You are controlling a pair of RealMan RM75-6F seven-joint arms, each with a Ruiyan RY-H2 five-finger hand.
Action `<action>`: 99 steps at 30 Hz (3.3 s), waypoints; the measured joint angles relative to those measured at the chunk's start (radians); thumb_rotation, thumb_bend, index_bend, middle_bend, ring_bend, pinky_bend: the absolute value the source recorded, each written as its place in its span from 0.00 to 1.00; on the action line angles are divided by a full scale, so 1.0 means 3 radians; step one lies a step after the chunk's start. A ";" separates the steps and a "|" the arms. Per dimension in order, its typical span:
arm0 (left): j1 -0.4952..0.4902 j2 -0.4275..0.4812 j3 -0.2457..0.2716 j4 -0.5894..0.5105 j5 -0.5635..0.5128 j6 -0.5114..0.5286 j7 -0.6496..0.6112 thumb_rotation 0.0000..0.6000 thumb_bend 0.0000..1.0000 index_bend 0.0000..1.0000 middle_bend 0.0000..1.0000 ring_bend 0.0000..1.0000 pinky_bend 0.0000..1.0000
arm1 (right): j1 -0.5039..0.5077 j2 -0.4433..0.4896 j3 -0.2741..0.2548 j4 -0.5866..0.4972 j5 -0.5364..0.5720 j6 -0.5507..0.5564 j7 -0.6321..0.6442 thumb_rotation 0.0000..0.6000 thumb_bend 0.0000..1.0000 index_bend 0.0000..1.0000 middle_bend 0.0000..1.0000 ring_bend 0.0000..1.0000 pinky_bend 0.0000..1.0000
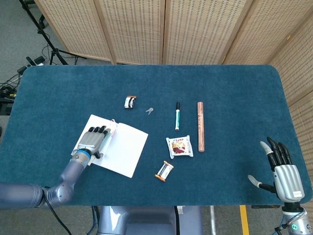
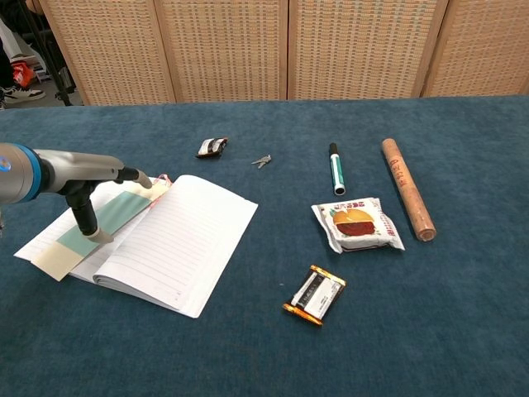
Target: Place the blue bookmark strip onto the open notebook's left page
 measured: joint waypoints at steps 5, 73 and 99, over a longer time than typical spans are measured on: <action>0.0046 0.0243 -0.0004 -0.0206 0.0261 -0.0060 -0.0070 1.00 0.29 0.00 0.00 0.00 0.00 | 0.0000 0.0000 0.0004 0.0001 0.0009 -0.0002 -0.0002 1.00 0.16 0.00 0.00 0.00 0.00; 0.0436 0.0830 0.0913 -0.0549 0.1167 -0.0428 0.0246 1.00 0.30 0.00 0.00 0.00 0.00 | -0.0014 -0.0004 -0.0018 -0.0044 -0.0043 0.0029 -0.0081 1.00 0.16 0.00 0.00 0.00 0.00; 0.0365 0.0680 0.0894 -0.0605 0.1129 -0.0346 0.0222 1.00 0.30 0.00 0.00 0.00 0.00 | -0.0023 0.0007 -0.0017 -0.0053 -0.0041 0.0041 -0.0068 1.00 0.16 0.00 0.00 0.00 0.00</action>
